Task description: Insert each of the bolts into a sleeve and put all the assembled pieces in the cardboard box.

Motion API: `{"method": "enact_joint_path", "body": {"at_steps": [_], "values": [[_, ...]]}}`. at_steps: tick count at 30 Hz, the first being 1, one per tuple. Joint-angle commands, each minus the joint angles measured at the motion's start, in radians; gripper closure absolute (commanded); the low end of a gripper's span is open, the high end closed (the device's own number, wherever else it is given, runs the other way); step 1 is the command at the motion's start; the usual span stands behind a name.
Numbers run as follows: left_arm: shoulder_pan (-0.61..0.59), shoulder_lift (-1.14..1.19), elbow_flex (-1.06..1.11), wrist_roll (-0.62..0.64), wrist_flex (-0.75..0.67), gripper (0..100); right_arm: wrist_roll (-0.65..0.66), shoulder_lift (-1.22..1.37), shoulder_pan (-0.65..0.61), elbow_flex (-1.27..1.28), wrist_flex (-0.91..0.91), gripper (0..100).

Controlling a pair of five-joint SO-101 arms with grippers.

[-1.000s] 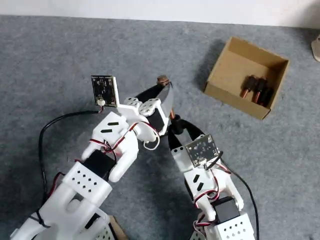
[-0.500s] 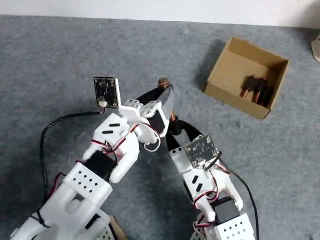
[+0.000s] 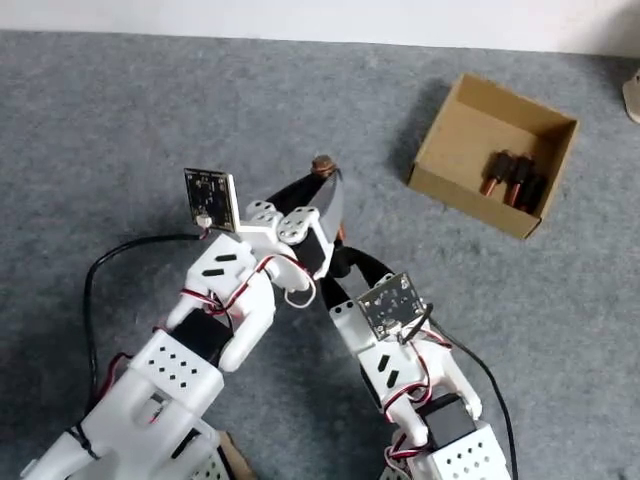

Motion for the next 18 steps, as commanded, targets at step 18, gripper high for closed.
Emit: {"method": "enact_joint_path", "body": {"at_steps": [18], "values": [[0.024, -0.038, -0.007, 0.051, -0.011, 100, 0.0, -0.024, 0.061, 0.039, -0.07, 99.4]]}}
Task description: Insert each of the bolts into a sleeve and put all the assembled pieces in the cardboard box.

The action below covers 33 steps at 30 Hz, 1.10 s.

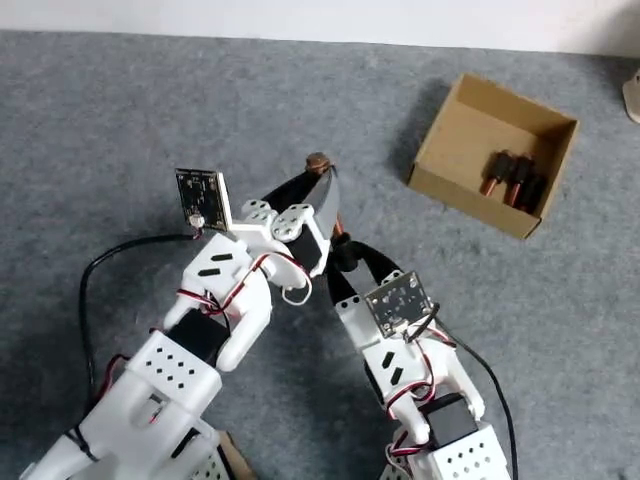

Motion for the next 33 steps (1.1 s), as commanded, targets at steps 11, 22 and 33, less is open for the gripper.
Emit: {"method": "enact_joint_path", "body": {"at_steps": [11, 22, 33], "values": [[0.064, -0.024, -0.004, 0.014, 0.074, 100, -0.002, -0.024, 0.033, 0.035, -0.05, 99.4], [0.128, -0.024, -0.001, -0.091, 0.094, 100, -0.006, -0.024, 0.053, 0.035, -0.05, 99.4], [0.096, -0.025, -0.01, 0.0, 0.091, 100, 0.0, -0.024, -0.005, 0.004, -0.051, 99.4]]}}
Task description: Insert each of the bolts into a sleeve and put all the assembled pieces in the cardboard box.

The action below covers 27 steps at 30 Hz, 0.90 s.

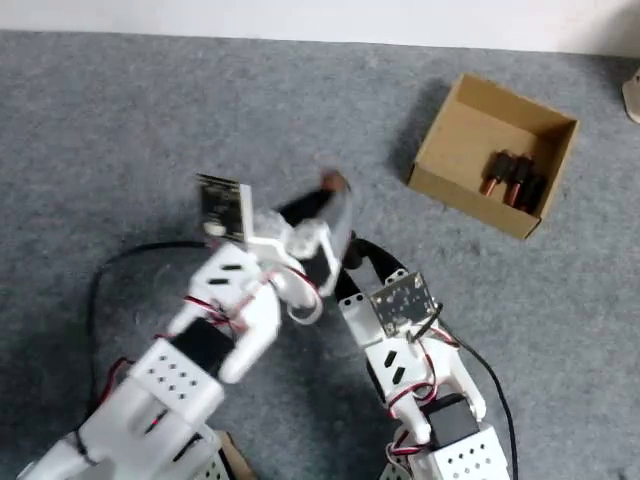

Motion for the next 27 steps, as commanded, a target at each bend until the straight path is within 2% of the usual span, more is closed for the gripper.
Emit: {"method": "enact_joint_path", "body": {"at_steps": [1, 18, 20, 22, 25, 27], "values": [[0.002, -0.018, -0.016, 0.066, 0.003, 100, 0.002, -0.025, -0.024, 0.001, -0.042, 99.4], [0.021, -0.016, 0.01, 0.049, 0.049, 98, 0.002, -0.025, 0.015, -0.005, -0.042, 99.4], [0.047, -0.015, 0.019, -0.031, 0.049, 92, 0.002, -0.025, 0.015, -0.005, -0.042, 99.4], [0.07, -0.015, 0.038, -0.083, 0.049, 81, 0.002, -0.025, 0.015, -0.005, -0.042, 99.4], [0.076, -0.016, 0.031, -0.086, 0.104, 69, 0.002, -0.025, 0.016, -0.005, -0.042, 99.4], [0.07, -0.016, -0.008, -0.086, 0.183, 66, 0.002, -0.025, 0.022, -0.005, -0.042, 99.4]]}}
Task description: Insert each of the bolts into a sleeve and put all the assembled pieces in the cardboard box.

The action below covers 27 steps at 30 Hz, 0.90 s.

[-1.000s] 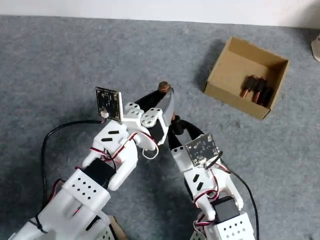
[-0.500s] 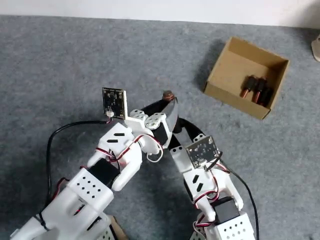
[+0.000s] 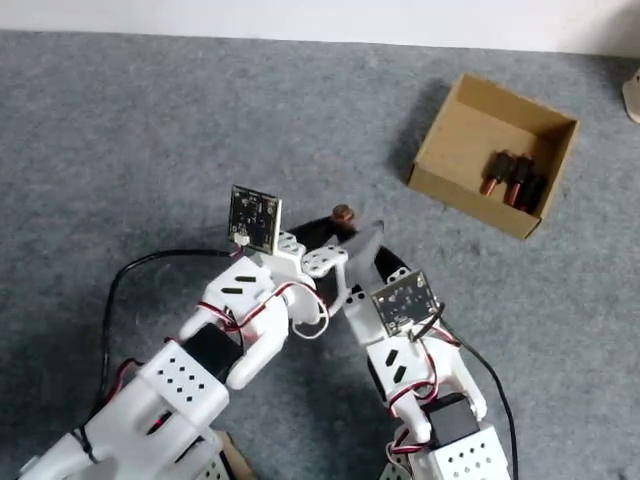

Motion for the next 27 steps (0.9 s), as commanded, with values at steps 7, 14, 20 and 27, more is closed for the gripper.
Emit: {"method": "enact_joint_path", "body": {"at_steps": [7, 14, 20, 27], "values": [[-0.081, -0.013, -0.165, 0.063, 0.21, 66, 0.002, -0.012, 0.113, -0.001, -0.025, 99.4], [-0.13, -0.013, -0.165, 0.155, 0.21, 66, 0.002, -0.012, 0.185, -0.002, 0.01, 99.4], [-0.194, -0.007, -0.165, 0.219, 0.21, 67, 0.002, -0.01, 0.237, -0.004, 0.025, 99.4], [-0.196, -0.002, -0.162, 0.258, 0.203, 85, -0.005, 0.14, 0.251, -0.211, 0.163, 99.4]]}}
